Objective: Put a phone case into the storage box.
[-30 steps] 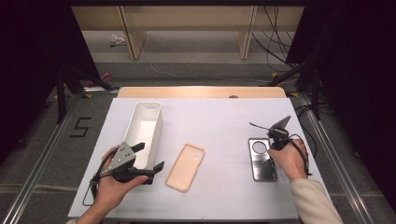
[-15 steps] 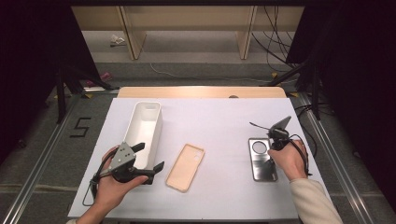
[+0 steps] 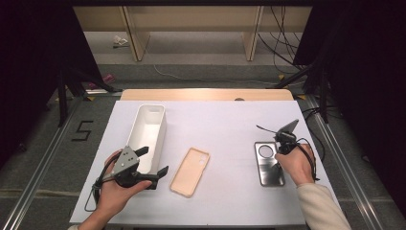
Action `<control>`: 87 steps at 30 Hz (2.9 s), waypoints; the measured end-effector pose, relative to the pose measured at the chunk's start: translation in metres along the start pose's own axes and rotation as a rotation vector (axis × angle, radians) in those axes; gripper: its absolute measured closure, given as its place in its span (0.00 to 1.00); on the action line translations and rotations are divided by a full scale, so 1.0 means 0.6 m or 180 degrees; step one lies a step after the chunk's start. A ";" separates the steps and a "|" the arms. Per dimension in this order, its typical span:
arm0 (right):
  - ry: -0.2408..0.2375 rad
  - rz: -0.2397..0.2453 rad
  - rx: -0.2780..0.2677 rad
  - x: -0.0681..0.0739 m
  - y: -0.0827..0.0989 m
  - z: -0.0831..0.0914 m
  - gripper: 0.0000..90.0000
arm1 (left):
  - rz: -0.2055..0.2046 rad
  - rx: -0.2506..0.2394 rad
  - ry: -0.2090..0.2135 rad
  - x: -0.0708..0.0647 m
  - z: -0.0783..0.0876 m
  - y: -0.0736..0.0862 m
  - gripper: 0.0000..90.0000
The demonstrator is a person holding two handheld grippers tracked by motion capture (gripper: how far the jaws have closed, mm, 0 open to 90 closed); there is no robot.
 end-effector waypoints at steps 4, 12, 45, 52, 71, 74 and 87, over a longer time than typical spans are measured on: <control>0.0004 -0.0031 -0.0008 -0.001 0.000 0.000 0.98 | -0.0001 -0.0003 -0.0001 0.000 0.000 0.000 0.05; 0.0004 -0.0054 -0.0019 -0.002 0.000 0.003 0.99 | 0.0000 -0.0001 0.0000 0.000 0.001 -0.001 0.05; -0.0345 0.0193 -0.1144 0.045 -0.018 0.073 0.99 | -0.0007 0.0004 -0.0022 0.001 0.000 0.001 0.06; -0.0501 0.0246 -0.1475 0.057 -0.015 0.080 0.99 | -0.0010 0.0002 -0.0032 0.000 -0.001 0.000 0.06; -0.0796 0.0442 -0.2070 0.132 -0.001 0.112 0.99 | 0.0195 -0.0035 -0.0003 -0.040 -0.064 -0.064 0.16; -0.0795 0.0456 -0.2110 0.143 0.000 0.115 0.99 | 0.0215 -0.0024 0.0057 -0.056 -0.091 -0.084 0.18; -0.0791 0.0539 -0.2193 0.175 0.002 0.120 0.99 | 0.0513 0.0132 0.0141 -0.082 -0.206 -0.140 0.34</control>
Point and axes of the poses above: each handheld gripper's, and its own axes: z roughly backward along the jaws, y roughly out of its underside, x roughly to its left, the point moved 3 cm from there along -z, roughly forward along the jaws, and after that the axes turned 11 degrees about -x, right-handed, at the moved point
